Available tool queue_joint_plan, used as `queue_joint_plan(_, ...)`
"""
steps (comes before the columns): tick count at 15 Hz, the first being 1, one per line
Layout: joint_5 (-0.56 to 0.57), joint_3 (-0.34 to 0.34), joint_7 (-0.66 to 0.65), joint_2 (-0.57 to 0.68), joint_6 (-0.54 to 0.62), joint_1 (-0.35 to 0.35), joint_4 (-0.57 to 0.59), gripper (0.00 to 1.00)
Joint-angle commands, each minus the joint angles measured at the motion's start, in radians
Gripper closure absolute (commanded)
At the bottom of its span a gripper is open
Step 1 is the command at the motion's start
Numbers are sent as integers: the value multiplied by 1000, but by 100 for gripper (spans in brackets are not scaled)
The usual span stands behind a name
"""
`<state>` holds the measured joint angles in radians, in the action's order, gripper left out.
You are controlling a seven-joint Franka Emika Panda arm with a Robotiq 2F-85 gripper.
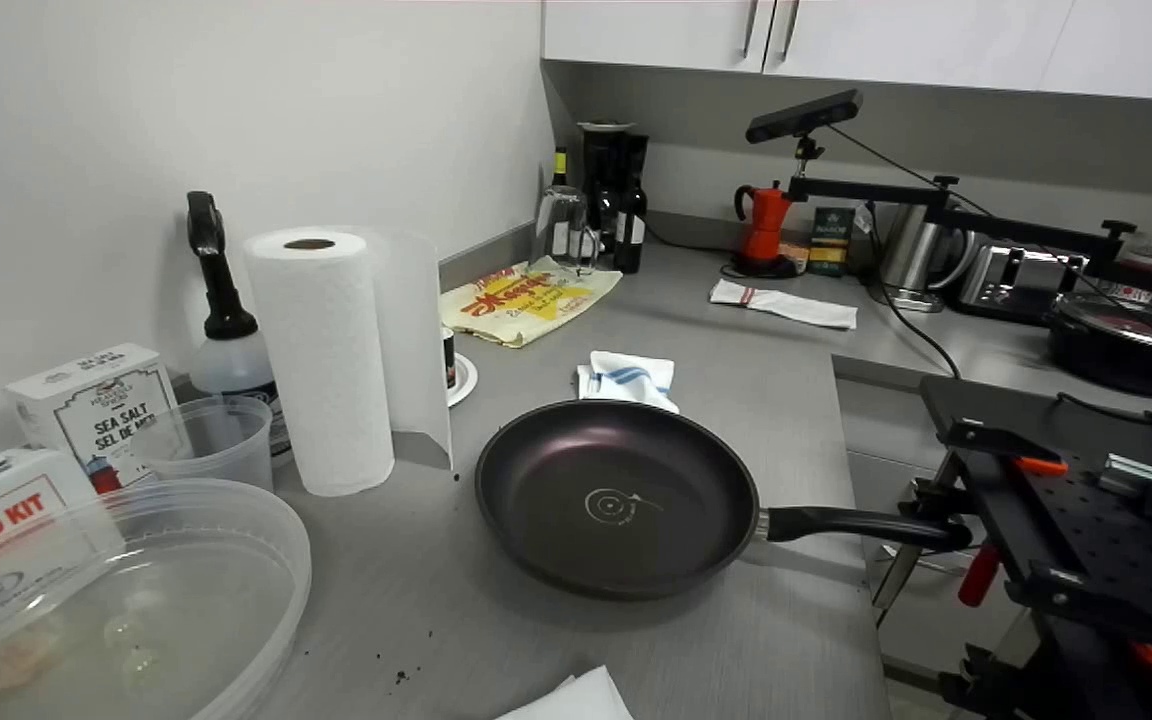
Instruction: Use the towel to wipe the pan
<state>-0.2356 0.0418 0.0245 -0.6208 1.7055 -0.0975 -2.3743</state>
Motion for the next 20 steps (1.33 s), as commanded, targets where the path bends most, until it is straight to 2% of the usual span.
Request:
queue_joint_plan(1, -12, -16, 15, 16, 9, 23, 2, 0)
queue_joint_plan(5, -31, -20, 21, 61, 51, 21, -38, 0)
queue_joint_plan(7, -51, -20, 71, 97, 87, 0, -76, 0)
queue_joint_plan(12, -71, -64, 135, 224, 243, -41, -136, 0)
queue_joint_plan(20, -59, -149, 152, 480, 534, -96, -136, 0)
